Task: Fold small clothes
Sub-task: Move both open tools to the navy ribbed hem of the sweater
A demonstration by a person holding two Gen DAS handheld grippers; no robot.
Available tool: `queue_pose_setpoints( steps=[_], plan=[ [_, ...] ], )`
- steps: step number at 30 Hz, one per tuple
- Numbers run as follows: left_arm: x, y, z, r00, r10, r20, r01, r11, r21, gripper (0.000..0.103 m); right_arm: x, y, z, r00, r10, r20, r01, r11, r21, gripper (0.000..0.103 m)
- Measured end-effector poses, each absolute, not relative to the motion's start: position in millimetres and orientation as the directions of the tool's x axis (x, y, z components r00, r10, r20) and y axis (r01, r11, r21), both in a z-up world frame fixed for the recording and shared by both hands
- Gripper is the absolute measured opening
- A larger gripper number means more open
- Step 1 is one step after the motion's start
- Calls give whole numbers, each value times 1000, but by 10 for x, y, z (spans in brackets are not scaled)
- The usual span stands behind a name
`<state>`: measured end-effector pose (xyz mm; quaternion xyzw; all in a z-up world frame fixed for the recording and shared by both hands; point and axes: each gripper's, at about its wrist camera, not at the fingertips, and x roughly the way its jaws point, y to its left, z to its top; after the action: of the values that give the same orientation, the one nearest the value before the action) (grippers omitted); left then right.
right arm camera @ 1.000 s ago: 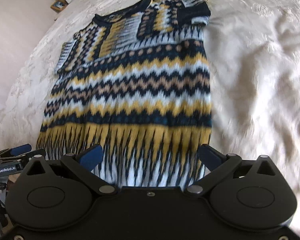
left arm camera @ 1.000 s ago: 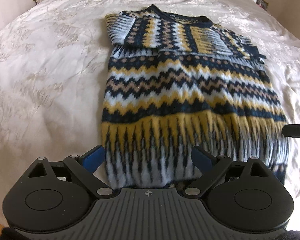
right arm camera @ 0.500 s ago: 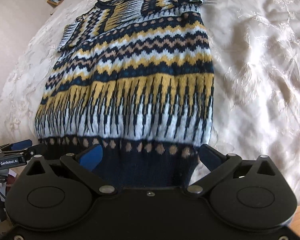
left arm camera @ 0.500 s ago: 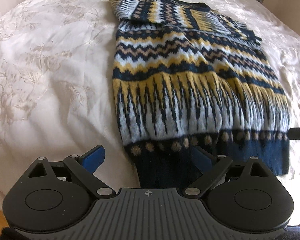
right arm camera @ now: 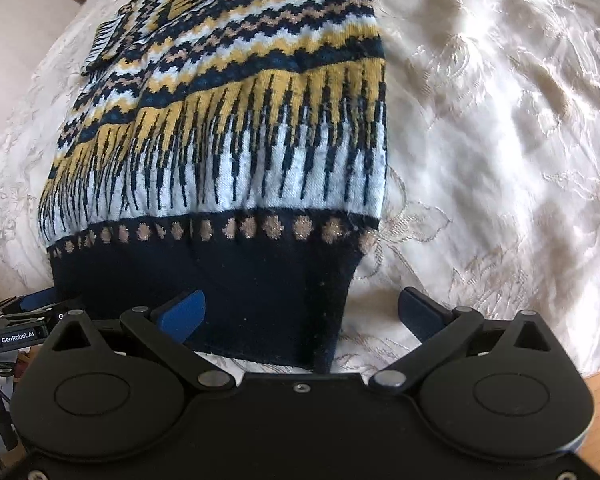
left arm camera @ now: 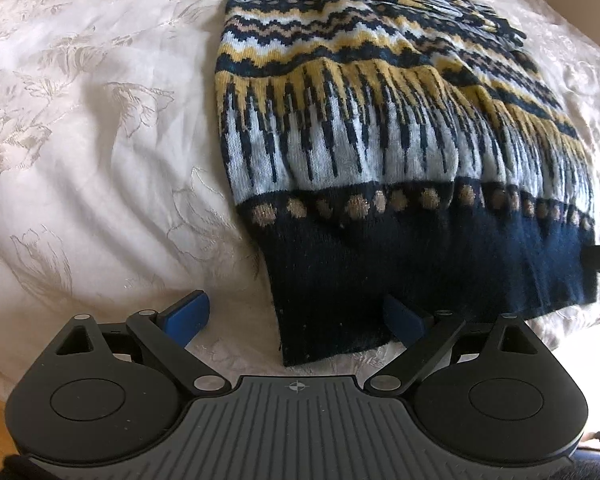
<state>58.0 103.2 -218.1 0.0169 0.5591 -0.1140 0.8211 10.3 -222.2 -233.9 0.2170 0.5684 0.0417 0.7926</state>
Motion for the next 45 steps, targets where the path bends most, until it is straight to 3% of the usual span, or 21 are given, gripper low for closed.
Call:
queue_pose_setpoints(
  steps=[6,45],
  plan=[
    [583,1037,-2215,342,-174,-924,225,969,-99,102,41,-2221,-2364,365,304,-880,171,907,384,103],
    [429,1044,-2230,436,-182,-881,257,964,-72,102,-281,-2150,-2384,531,233,-814,174,911,374,103]
  ],
)
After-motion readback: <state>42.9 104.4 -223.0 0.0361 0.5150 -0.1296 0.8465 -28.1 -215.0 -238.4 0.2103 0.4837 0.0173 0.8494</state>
